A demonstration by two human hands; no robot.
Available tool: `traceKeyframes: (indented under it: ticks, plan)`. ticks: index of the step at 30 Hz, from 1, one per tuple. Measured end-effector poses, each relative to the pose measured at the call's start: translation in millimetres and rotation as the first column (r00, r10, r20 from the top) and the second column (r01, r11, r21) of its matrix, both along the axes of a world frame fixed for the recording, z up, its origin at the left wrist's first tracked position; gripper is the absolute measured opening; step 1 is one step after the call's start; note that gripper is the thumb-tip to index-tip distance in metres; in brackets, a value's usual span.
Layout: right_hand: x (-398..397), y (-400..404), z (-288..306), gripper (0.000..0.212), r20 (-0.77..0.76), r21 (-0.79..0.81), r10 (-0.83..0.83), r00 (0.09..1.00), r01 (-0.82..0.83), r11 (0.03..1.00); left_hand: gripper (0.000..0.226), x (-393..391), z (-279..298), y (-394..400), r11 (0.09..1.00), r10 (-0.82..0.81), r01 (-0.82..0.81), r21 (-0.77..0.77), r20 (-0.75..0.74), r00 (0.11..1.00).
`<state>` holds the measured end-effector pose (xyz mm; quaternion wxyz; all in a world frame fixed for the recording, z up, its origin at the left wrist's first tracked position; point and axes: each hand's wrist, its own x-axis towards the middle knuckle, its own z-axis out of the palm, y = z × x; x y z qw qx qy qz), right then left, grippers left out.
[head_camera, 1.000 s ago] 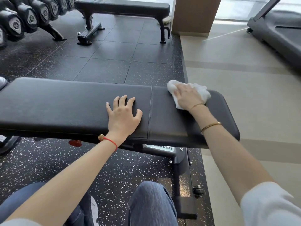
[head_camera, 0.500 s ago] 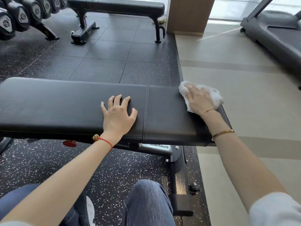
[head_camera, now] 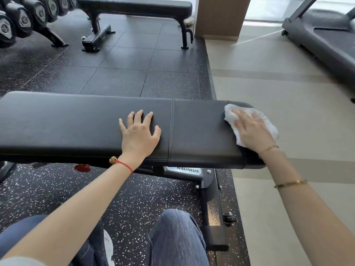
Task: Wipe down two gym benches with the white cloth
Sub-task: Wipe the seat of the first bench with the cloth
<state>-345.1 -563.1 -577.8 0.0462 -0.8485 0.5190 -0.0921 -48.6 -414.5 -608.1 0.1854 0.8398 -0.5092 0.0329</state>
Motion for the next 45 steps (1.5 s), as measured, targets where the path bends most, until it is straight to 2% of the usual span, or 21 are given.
traceKeyframes:
  ticks: [4,7,10,12,16,22,25,28,30,32,34,37,40,42,43,45]
  plan:
    - [52.4,-1.6,9.4,0.044,-0.049,0.023,-0.015,0.999,0.016,1.0,0.053,-0.4,1.9,-1.6,1.0,0.005,-0.005,-0.009,-0.01,1.0]
    - [76.0,50.7,2.1,0.041,-0.042,-0.069,0.243,0.969,-0.245,0.967,0.052,1.2,1.0,-0.6,1.0,0.005,-0.005,-0.018,-0.01,1.0]
    - [61.1,98.6,-2.5,0.045,0.027,-0.051,0.342,0.939,-0.34,0.939,0.053,2.7,0.2,1.4,1.0,0.0,0.0,-0.024,-0.011,1.0]
    - [36.8,98.0,-6.6,0.046,0.07,-0.055,0.286,0.956,-0.282,0.958,0.053,3.5,0.3,2.0,1.0,-0.005,0.005,-0.012,-0.005,1.0]
    - [-7.5,49.6,-8.5,0.042,0.075,-0.024,0.052,0.996,-0.05,0.998,0.054,2.6,0.7,1.7,1.0,-0.007,0.007,0.003,-0.003,1.0]
    - [33.5,-8.9,3.2,0.044,-0.019,0.06,-0.028,0.999,0.029,0.998,0.053,0.1,1.7,-0.7,1.0,-0.001,0.001,-0.005,-0.006,1.0]
    - [55.6,18.2,1.3,0.047,-0.052,0.029,0.1,0.994,-0.098,0.995,0.053,1.6,0.8,-1.2,1.0,0.003,-0.003,-0.011,-0.003,1.0]
    - [57.4,66.6,-6.9,0.045,0.023,-0.026,0.309,0.951,-0.309,0.951,0.053,1.8,0.1,-1.6,1.0,0.003,-0.003,-0.015,0.005,1.0]
    - [54.4,60.4,-7.0,0.045,0.047,0.009,0.345,0.937,-0.346,0.938,0.053,1.0,-0.2,-1.4,1.0,0.004,-0.004,-0.012,0.009,1.0]
    - [54.0,26.9,-8.1,0.046,0.016,0.028,0.256,0.966,-0.257,0.966,0.053,0.7,-0.1,-1.6,1.0,0.001,-0.001,-0.005,0.007,1.0]
    - [59.2,-9.3,-0.9,0.047,-0.025,0.062,0.091,0.996,-0.089,0.994,0.053,0.4,0.1,-1.5,1.0,0.003,-0.003,-0.003,0.006,1.0]
    - [90.1,-34.2,11.3,0.043,-0.083,0.041,-0.048,0.995,0.052,0.998,0.052,1.3,0.9,-2.2,1.0,0.015,-0.014,-0.013,0.008,1.0]
    - [133.3,-8.4,17.1,0.042,-0.161,0.039,0.063,0.985,-0.057,0.998,0.051,2.3,0.5,-2.6,0.999,0.019,-0.019,-0.032,0.008,1.0]
    - [146.2,27.3,6.4,0.044,-0.201,-0.007,0.262,0.944,-0.269,0.963,0.052,3.8,-0.4,-2.0,0.999,0.015,-0.015,-0.035,0.013,1.0]
    - [144.7,46.3,0.2,0.046,-0.182,-0.007,0.35,0.919,-0.357,0.934,0.052,5.0,-1.0,-1.7,0.999,0.011,-0.01,-0.036,0.018,1.0]
    - [125.4,70.3,-7.2,0.046,-0.082,-0.002,0.421,0.903,-0.423,0.906,0.053,6.9,-2.3,-0.6,0.999,-0.002,0.003,-0.035,0.027,1.0]
